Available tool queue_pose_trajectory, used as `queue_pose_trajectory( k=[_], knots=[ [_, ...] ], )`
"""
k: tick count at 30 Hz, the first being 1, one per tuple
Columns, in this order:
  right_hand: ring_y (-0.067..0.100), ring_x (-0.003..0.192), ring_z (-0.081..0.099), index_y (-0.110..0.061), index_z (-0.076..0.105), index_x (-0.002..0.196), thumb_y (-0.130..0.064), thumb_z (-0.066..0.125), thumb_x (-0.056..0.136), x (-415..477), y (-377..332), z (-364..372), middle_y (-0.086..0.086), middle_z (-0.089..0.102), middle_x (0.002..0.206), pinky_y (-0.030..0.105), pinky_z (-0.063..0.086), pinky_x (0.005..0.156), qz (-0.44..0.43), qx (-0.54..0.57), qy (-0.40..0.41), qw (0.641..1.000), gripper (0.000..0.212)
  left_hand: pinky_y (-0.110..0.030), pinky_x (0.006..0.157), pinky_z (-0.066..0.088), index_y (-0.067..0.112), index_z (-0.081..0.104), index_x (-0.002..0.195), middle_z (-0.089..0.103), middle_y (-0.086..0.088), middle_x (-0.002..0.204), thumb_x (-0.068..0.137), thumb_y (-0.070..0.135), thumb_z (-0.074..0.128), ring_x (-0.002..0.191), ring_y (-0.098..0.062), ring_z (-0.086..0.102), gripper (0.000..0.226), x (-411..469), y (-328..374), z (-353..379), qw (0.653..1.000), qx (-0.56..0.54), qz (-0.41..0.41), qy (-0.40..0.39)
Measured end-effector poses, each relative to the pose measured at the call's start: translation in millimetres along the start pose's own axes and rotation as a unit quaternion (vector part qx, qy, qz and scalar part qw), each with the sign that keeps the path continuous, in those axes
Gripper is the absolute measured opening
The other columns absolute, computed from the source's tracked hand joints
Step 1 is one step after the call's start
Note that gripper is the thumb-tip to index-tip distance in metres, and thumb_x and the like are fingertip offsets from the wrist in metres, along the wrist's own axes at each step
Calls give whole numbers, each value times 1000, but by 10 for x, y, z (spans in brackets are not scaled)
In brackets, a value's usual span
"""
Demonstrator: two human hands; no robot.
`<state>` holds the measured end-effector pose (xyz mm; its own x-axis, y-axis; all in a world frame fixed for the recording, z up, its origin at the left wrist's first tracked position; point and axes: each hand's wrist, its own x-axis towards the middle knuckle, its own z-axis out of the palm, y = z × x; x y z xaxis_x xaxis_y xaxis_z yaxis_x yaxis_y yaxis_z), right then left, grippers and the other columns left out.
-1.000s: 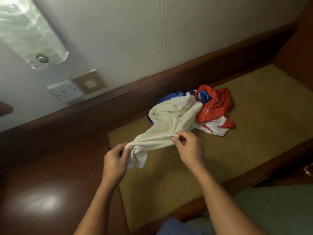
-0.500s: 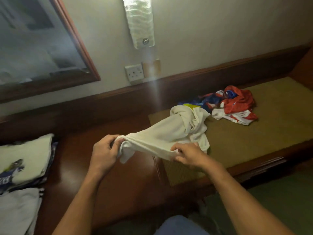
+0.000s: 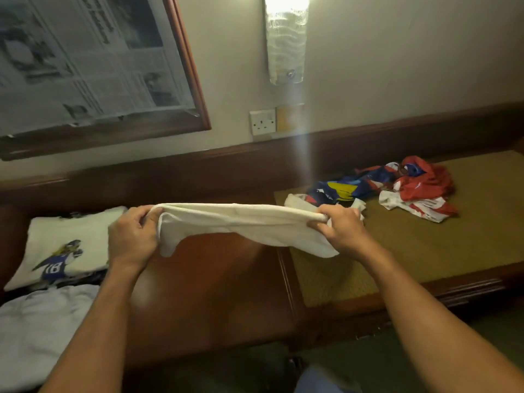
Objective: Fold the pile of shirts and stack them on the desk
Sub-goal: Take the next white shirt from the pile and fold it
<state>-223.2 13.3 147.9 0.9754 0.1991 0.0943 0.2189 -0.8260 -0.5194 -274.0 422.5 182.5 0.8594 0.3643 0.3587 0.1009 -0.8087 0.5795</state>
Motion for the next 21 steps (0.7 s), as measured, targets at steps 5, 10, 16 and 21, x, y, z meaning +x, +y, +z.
queue_pose_trajectory(
  k=[5,10,16,21],
  knots=[
    [10,74,59,-26,72,92,-34,74,91,238,-354,-48,-9,68,80,28,42,63,-48,166,-4,985,8,-44,84,48,3,72,114,71,-21,107,101,26,60,99,-40,64,29,217,-79,-321,998,32,-9,57],
    [9,81,69,-23,77,93,-27,77,90,457,-369,-16,-7,75,84,31,55,72,14,268,-40,962,5,-40,92,46,15,76,108,72,-13,113,94,22,70,110,-33,64,17,224,-17,-49,983,105,-20,-149],
    [2,74,65,-25,78,88,-25,75,92,571,-390,24,-9,75,79,34,55,72,-18,283,-163,945,5,-7,93,43,28,68,127,65,16,126,85,29,80,117,1,58,43,-11,801,921,945,-70,62,-313],
    [17,94,73,-19,80,100,-18,78,88,669,-73,-115,0,78,92,42,59,91,12,298,-200,933,12,-33,90,57,32,76,103,73,17,98,95,27,69,98,0,66,11,31,1129,1395,924,-102,45,-364]
  ],
)
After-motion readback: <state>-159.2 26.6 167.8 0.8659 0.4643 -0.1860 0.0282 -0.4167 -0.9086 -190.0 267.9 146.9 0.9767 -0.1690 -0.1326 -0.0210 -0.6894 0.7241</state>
